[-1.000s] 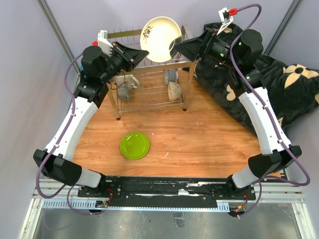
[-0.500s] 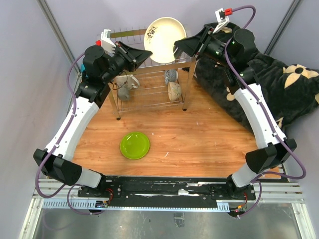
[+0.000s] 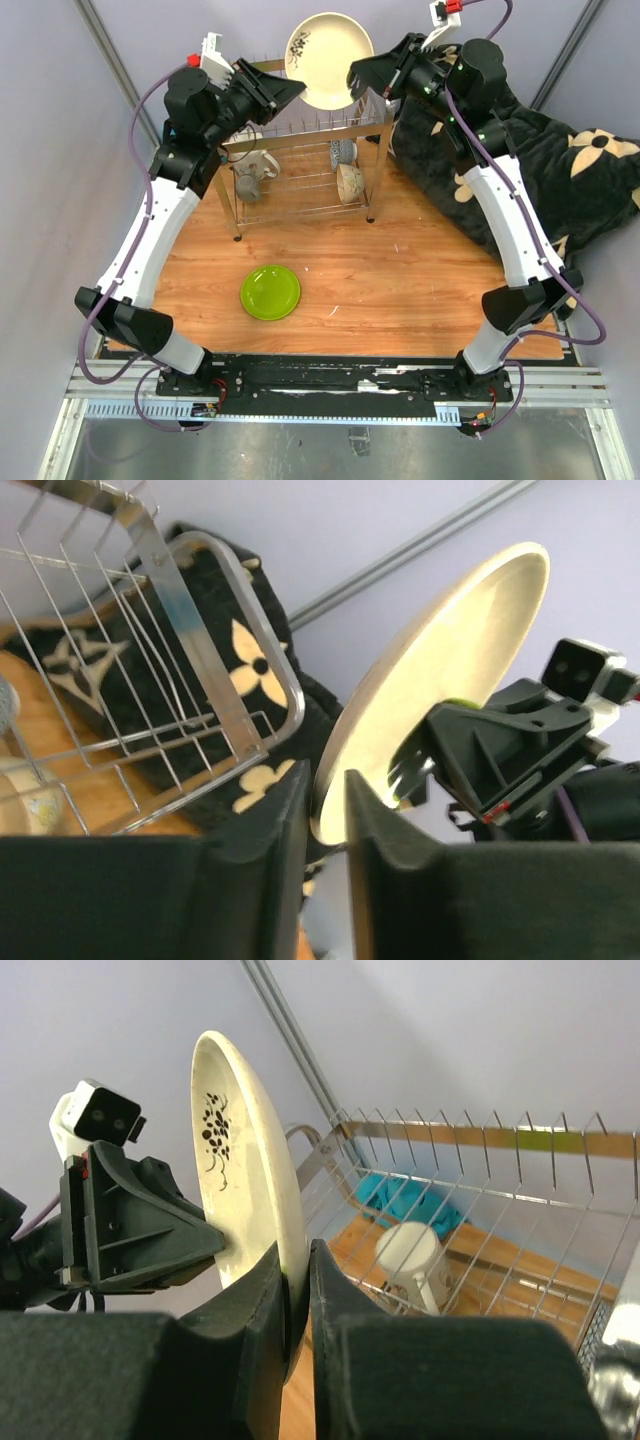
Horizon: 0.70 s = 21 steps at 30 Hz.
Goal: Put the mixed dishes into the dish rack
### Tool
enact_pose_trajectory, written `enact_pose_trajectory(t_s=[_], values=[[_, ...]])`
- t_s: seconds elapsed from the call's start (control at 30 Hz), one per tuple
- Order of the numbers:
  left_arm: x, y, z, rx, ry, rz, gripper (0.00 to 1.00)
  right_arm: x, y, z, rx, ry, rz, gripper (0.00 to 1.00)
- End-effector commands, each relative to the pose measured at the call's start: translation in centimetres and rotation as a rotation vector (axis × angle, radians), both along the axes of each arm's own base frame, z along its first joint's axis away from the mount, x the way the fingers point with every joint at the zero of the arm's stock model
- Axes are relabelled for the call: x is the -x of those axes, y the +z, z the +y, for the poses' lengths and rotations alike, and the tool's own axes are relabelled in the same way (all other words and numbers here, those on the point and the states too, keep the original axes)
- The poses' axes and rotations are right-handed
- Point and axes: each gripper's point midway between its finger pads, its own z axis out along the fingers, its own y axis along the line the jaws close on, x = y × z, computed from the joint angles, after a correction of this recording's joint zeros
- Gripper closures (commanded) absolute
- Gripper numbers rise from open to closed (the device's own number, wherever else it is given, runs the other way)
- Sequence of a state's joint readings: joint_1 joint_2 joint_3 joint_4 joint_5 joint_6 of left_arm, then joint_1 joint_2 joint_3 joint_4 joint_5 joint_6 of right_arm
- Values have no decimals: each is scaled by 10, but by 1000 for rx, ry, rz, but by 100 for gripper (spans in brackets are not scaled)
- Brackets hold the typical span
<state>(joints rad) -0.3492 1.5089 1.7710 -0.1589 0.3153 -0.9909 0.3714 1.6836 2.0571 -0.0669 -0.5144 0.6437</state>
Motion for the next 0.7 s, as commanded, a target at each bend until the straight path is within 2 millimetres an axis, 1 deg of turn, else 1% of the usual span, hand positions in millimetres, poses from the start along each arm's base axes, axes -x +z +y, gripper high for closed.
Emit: enact_pose_trajectory(t_s=[0.0, 0.1, 0.17, 0.2, 0.33, 0.4, 0.47, 0.53, 0.67], values=[[1, 30, 14, -38, 58, -93, 67, 6, 29, 4, 52, -64, -118, 99], [-2, 30, 37, -75, 131, -95, 50, -4, 41, 0, 90, -162, -159, 99], [-1, 26, 53, -114, 180, -97, 42, -11, 44, -1, 124, -238, -184, 99], [0, 22, 61, -128, 204, -92, 39, -15, 44, -3, 141, -283, -192, 99], [7, 2, 86, -170, 272, -64, 31, -29, 34, -8, 224, -449, -210, 99], [11, -8, 98, -203, 305, -42, 24, -36, 25, -9, 280, -530, -209, 99], [16, -17, 108, -233, 334, -30, 20, -42, 16, -11, 336, -621, -209, 99], [20, -24, 117, -261, 369, -21, 19, -47, 10, -10, 373, -689, -217, 99], [25, -38, 128, -321, 412, 0, 17, -61, 2, -6, 415, -755, -230, 99]])
